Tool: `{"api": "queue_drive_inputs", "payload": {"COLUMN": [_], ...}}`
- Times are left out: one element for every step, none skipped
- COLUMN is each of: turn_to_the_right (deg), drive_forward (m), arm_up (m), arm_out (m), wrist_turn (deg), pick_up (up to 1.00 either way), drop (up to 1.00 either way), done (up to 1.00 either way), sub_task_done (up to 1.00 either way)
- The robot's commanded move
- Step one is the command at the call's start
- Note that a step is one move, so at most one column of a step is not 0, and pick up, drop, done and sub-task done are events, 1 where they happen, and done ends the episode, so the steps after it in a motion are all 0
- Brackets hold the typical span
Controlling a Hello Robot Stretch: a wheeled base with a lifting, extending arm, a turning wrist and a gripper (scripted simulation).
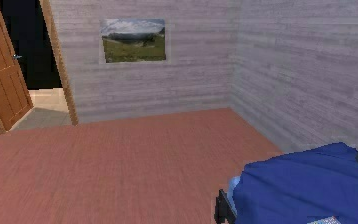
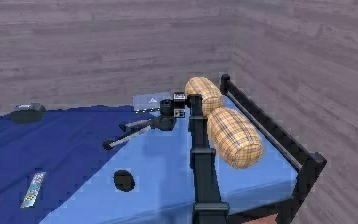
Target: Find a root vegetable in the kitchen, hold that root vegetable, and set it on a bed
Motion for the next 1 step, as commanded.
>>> {"api": "queue_drive_inputs", "payload": {"turn_to_the_right": [0.0], "drive_forward": [0.00], "arm_up": [0.00], "arm_out": [0.00], "wrist_turn": [0.0], "pick_up": [0.00], "drop": [0.00], "done": [1.00], "sub_task_done": [0.00]}}
